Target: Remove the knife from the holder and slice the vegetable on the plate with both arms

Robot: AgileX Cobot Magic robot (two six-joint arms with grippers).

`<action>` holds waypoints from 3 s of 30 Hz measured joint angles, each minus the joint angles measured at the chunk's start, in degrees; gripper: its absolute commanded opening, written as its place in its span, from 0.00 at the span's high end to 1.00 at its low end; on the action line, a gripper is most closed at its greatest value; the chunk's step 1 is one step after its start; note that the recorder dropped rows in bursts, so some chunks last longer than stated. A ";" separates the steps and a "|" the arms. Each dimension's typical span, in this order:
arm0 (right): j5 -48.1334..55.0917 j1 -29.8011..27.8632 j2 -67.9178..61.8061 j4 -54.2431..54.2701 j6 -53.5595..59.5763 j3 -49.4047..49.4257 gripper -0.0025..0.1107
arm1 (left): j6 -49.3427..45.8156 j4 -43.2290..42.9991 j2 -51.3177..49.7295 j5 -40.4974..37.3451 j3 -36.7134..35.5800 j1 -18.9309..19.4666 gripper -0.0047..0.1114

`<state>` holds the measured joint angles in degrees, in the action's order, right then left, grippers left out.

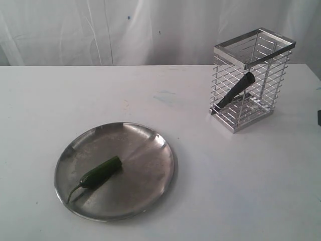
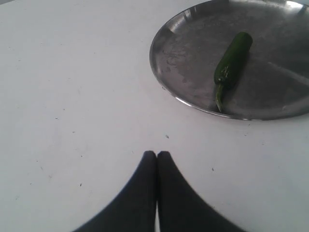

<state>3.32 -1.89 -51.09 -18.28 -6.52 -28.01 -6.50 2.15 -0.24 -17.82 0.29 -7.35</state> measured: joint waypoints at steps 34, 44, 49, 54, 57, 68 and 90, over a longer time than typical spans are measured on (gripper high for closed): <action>34.84 9.94 -34.18 43.95 36.69 -37.46 0.43 | 0.00 0.00 0.00 0.00 0.00 0.00 0.96; 27.72 10.93 -39.31 42.63 36.27 -37.57 0.50 | 0.00 0.00 0.00 0.00 0.00 0.00 0.96; 26.43 10.93 -40.17 42.42 35.37 -37.57 0.72 | 0.00 0.00 0.00 0.00 0.00 0.00 0.96; 25.88 10.93 -40.17 41.80 34.62 -37.57 0.90 | 0.00 0.00 0.00 0.00 0.00 0.00 0.96; 25.89 10.93 -40.17 41.67 34.52 -37.57 0.96 | 0.00 0.00 0.00 0.00 0.00 0.00 0.96; 26.12 10.93 -33.86 41.45 34.52 -37.57 0.98 | 0.00 0.00 0.00 0.00 0.00 0.00 0.96; 32.08 11.03 -10.85 84.51 40.26 -23.13 0.98 | 0.00 0.00 0.00 0.00 0.00 0.00 0.96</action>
<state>35.41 9.14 -61.94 66.23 33.75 -51.13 -6.50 2.15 -0.24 -17.82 0.29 -7.35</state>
